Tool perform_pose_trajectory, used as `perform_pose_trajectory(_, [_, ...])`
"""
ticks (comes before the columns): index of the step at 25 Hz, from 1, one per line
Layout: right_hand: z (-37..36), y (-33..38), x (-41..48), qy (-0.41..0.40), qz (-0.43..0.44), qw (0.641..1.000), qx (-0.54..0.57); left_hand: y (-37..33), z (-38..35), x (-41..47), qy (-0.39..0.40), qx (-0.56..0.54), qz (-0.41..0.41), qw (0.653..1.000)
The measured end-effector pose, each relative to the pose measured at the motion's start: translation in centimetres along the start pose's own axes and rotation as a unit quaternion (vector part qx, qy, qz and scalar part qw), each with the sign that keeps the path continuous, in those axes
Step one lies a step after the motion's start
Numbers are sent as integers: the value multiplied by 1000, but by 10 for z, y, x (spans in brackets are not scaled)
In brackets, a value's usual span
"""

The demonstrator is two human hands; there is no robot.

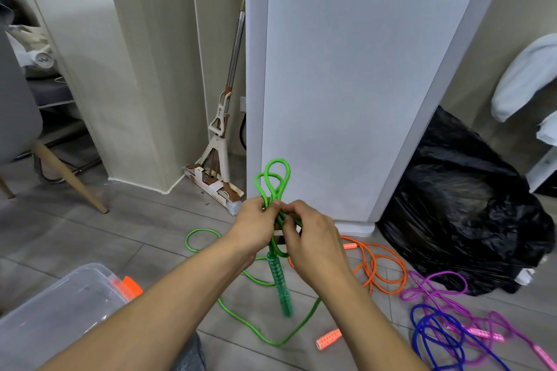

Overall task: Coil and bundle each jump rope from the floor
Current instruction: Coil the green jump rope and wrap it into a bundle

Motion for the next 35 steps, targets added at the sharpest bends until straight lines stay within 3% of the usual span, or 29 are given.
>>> perform_pose_trajectory(7, [5,-5,7,9,-17,999,41,-14,13,28,-115,-209,38,970])
perform_pose_trajectory(10, [13,-10,8,139,-18,990,33,-9,35,44,-185,-248,57,949])
perform_pose_trajectory(13, [24,-16,10,237,-18,971,1,-1,58,59,-272,-169,45,946])
perform_pose_trajectory(16, [35,-31,18,182,-53,982,-17,11,69,73,-303,-80,30,949])
perform_pose_trajectory(18, [39,-37,21,109,-64,991,-48,11,63,71,-269,-43,-7,962])
perform_pose_trajectory(21, [39,-34,20,25,-48,998,-24,-2,42,47,-131,-25,-42,990])
perform_pose_trajectory(26, [27,-23,17,-15,-28,999,24,-10,15,9,86,34,-54,994])
perform_pose_trajectory(35, [22,-20,14,-37,-26,999,28,-3,6,-1,208,61,-50,975])
Point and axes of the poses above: each hand's wrist, its own x-axis towards the middle knuckle, its own z-axis out of the back of the hand, y = z × x, the point moved 1 cm from there along x, towards the middle knuckle, and after that the axes turned 6 degrees about -y, right-handed, at the moved point
